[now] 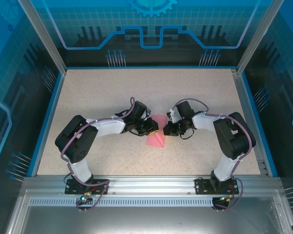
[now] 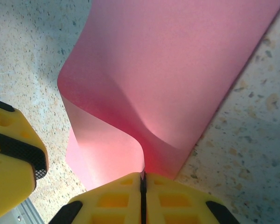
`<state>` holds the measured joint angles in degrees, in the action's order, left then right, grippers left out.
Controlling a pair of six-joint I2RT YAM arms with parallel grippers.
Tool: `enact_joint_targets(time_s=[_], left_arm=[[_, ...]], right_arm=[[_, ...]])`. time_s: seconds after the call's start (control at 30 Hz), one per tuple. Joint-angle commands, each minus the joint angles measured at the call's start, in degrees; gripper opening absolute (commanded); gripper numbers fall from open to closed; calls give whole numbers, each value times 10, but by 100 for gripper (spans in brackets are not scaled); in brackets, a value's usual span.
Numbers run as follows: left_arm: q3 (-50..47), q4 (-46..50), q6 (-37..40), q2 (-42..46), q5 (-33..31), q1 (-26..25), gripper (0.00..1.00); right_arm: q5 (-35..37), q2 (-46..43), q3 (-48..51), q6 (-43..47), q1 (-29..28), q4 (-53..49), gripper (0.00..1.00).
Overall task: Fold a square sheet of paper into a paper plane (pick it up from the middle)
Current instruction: Fold the triangle a second time at the center of the table.
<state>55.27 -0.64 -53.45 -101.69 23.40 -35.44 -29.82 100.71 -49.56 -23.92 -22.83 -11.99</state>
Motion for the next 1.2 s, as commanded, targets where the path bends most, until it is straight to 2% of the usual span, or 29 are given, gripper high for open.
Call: enact_joint_targets(time_s=[0.0,0.73,1.17], left_arm=[[15,10,12,-11,6,-7,20],[18,2,17,-21,19,-9,20],[19,-39,3,-66,17,-9,19]], right_arm=[[2,-1,-3,1,9,-5,9],[-1,14,-5,4,9,-2,9],[-3,21,-5,4,10,-4,8]])
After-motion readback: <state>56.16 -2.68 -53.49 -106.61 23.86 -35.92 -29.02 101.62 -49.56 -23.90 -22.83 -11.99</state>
